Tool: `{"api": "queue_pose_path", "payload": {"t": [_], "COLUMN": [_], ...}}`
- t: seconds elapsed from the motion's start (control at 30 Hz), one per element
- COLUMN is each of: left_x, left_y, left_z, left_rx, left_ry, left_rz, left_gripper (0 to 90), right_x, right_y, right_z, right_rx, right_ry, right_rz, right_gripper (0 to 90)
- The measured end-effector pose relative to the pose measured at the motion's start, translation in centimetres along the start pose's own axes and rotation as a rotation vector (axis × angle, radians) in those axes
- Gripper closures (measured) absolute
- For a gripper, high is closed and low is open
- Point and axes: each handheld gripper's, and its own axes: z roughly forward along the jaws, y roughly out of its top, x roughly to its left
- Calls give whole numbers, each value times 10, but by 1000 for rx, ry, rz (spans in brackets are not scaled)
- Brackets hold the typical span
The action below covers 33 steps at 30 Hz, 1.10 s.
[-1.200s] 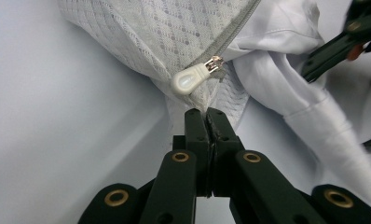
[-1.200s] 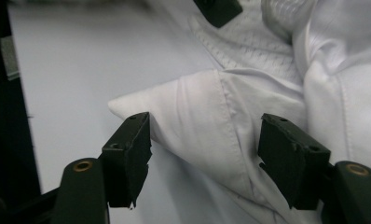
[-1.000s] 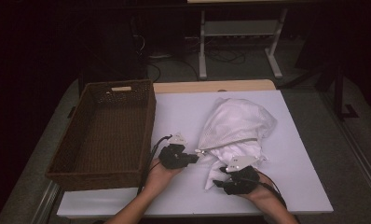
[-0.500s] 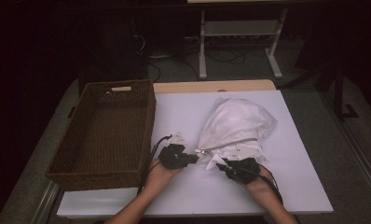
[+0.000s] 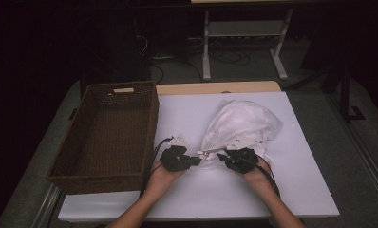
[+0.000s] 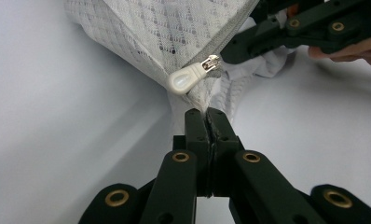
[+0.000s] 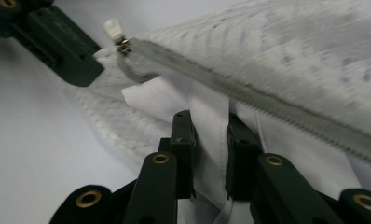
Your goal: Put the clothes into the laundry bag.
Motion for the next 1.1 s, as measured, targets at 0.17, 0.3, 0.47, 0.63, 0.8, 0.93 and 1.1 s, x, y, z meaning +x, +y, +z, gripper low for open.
{"api": "queue_pose_path", "payload": {"t": [0.17,0.3,0.47,0.63,0.8,0.93,1.1], "left_x": [0,0,-1,-3,-9,-15,-8], "left_y": [0,0,1,2,6,8,6], "left_z": [0,0,0,1,1,1,1], "left_rx": [-1,0,-4,-6,-12,-21,-37], "left_ry": [0,-3,-8,-17,-50,-60,-59], "left_rz": [-3,-11,-17,-24,-27,-17,-35], "left_gripper": [894,895,896,899,900,900,899], "right_x": [-6,-13,-21,-28,-38,-46,-50], "right_y": [6,8,16,20,27,32,35], "right_z": [5,10,17,25,33,41,46], "right_rx": [-8,-29,-26,-33,-33,-31,-28], "right_ry": [-20,-27,-44,-71,-114,-156,-149], "right_rz": [5,18,28,35,56,70,89], "right_gripper": [764,765,766,770,772,773,755]}}
